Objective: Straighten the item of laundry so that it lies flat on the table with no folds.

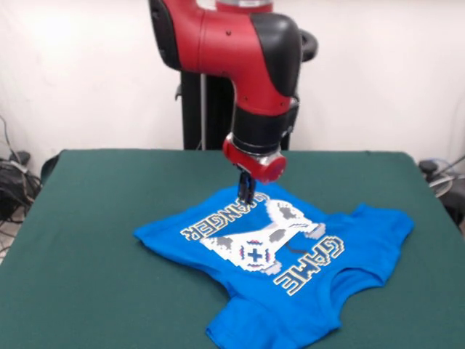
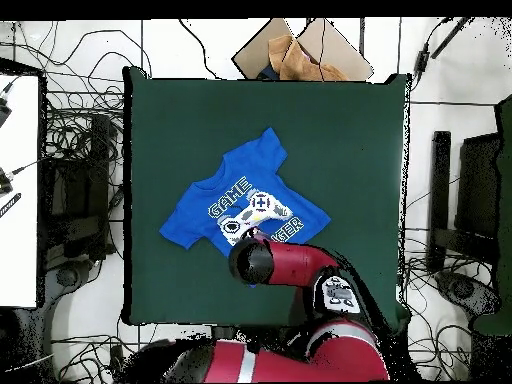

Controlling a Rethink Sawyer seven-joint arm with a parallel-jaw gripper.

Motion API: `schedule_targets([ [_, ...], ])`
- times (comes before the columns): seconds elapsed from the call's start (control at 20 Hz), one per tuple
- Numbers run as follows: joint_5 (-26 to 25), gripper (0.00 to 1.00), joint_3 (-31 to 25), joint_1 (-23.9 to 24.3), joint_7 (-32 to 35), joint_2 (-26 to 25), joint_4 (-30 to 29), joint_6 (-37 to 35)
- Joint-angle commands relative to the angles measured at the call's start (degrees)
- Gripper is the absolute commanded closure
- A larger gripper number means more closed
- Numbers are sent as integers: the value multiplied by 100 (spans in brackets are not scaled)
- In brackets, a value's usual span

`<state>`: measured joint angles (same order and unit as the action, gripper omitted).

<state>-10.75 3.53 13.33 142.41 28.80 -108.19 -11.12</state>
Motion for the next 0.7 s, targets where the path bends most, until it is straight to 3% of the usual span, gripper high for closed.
schedule_targets([
  [0.05,476,100,-716,-173,742,-745,323,258],
  [0.7,361,100,-642,-284,250,-1788,755,-393],
])
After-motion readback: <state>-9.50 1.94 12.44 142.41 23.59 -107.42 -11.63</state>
